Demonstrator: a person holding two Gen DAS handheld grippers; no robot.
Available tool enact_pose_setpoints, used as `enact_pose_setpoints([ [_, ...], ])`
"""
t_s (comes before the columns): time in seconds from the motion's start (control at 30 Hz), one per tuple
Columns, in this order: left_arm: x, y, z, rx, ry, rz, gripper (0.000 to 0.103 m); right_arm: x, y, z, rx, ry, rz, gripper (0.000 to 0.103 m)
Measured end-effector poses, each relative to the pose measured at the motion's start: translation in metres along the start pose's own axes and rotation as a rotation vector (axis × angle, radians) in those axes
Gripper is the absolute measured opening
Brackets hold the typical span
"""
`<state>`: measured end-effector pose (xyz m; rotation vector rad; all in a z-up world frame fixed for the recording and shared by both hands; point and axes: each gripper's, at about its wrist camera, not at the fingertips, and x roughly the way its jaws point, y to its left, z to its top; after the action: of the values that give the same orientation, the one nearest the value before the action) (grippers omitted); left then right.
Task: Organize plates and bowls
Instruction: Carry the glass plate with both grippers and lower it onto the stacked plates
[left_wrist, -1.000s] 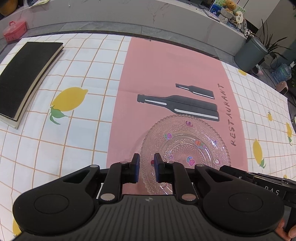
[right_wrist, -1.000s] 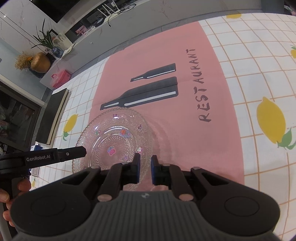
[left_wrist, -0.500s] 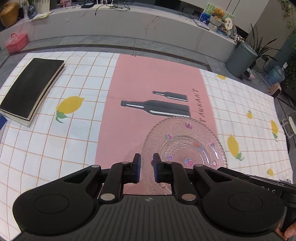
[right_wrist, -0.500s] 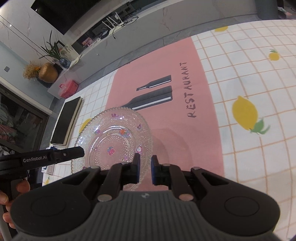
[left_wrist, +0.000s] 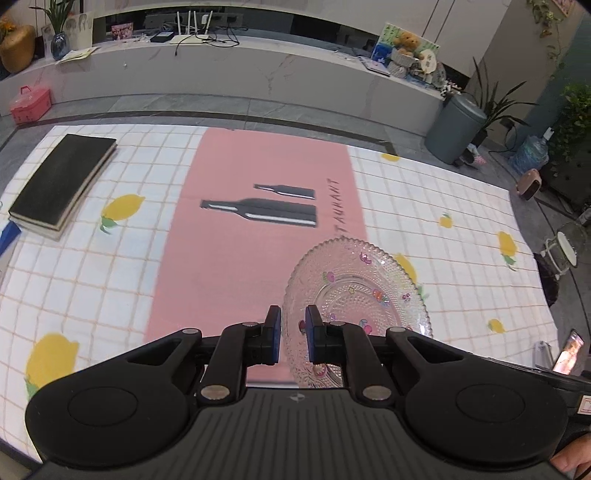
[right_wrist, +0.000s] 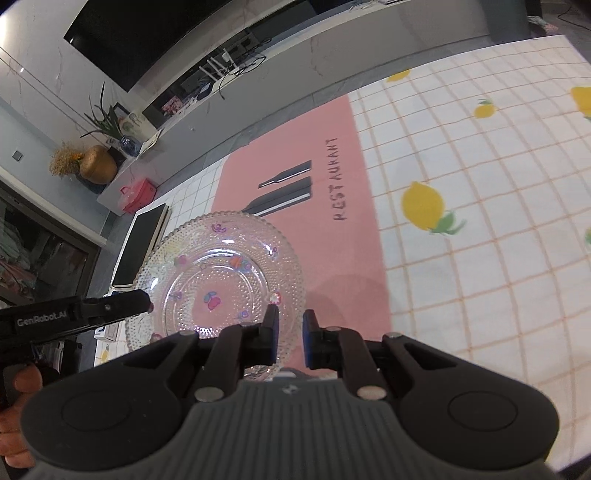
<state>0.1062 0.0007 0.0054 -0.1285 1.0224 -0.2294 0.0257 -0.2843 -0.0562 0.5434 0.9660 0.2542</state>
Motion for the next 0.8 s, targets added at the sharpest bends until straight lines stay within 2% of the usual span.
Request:
enact_pose_setpoints([
  [0.33,0.014,-0.037,-0.061,-0.022,0.053,-0.064,0.014,-0.034,-0.052,-0.041,0.038,0.006,-0.097,0.011],
  [0.63,0.041,-0.022,-0.112,-0.109,0.155,-0.07,0.015,-0.026,-0.07,-0.07,0.035,0.045,-0.135,0.008],
  [0.8,0.046,-0.016,-0.126,-0.116,0.15,-0.038,0.014,-0.012,-0.067,-0.079,0.015,0.062,-0.153,0.008],
])
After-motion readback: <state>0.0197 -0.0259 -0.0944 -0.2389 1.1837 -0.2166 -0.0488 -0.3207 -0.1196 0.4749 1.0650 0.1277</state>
